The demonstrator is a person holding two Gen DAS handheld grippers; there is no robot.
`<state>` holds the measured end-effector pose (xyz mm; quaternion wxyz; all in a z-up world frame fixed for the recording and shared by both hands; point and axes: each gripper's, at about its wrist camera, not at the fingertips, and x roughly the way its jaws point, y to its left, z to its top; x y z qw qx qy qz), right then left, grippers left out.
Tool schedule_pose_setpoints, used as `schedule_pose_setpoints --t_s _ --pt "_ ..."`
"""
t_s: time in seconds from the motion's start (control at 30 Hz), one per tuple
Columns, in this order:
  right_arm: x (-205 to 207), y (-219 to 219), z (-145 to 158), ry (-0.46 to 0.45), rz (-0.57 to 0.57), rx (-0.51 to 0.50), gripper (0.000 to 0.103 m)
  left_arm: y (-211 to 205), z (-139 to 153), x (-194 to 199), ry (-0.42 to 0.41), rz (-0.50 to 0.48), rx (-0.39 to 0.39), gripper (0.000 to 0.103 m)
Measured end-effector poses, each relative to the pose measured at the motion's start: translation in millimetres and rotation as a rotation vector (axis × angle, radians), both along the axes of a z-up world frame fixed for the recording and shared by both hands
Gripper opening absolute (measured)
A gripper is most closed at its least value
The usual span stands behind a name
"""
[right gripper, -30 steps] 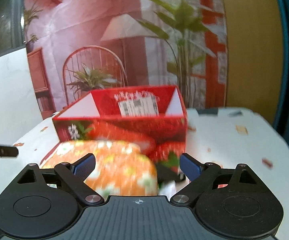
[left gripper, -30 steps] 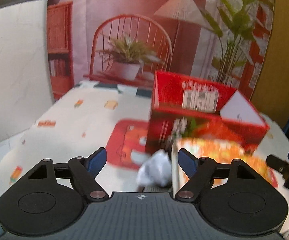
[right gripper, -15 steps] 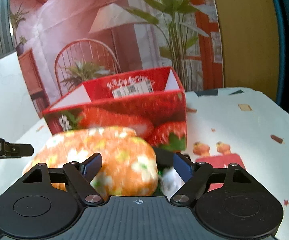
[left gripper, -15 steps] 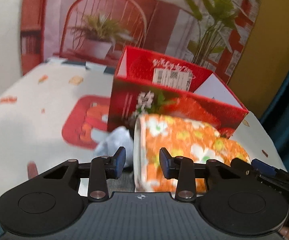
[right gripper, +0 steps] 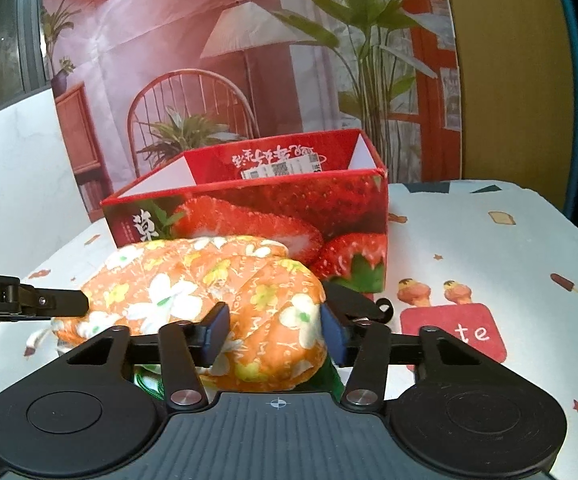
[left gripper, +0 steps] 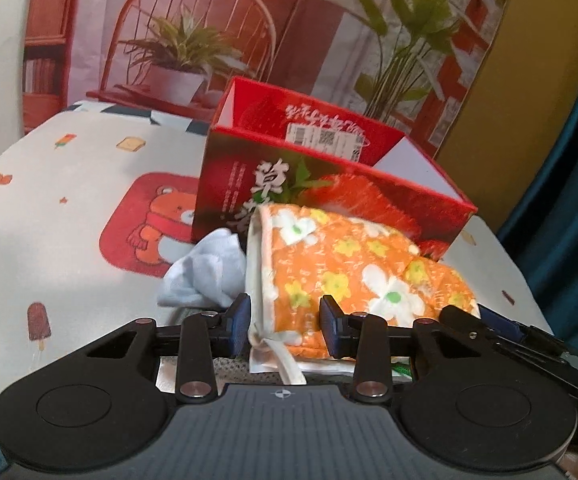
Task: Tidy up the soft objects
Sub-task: 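Close the right gripper on the orange floral cloth and lift it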
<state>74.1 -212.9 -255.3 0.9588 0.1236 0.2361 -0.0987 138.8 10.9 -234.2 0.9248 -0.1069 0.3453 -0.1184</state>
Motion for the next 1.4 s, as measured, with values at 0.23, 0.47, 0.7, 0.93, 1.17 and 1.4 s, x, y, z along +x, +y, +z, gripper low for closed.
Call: schedule_pose_setpoints --t_s 0.23,0.47,0.7,0.93,1.17,1.4 --pt "0 -2 -7 0.01 -0.002 0.003 0.047 6 -7 1 0.017 0.019 -0.004 0.047" --pt "0 -4 -7 0.006 0.005 0.017 0.047 8 -11 3 0.04 0.02 -0.031 0.047" --pt "2 -7 -11 0.019 0.006 0.03 0.048 11 -19 8 0.067 0.034 -0.061 0.054" --pt "2 -10 -14 0.02 0.009 0.05 0.045 8 -20 8 0.056 0.01 -0.07 0.052" --pt "1 -5 -10 0.015 0.022 0.002 0.039 1 -17 5 0.023 -0.029 -0.053 0.044" --pt "-3 2 -3 -0.006 0.036 -0.06 0.029 3 -11 0 -0.038 -0.029 -0.044 0.018"
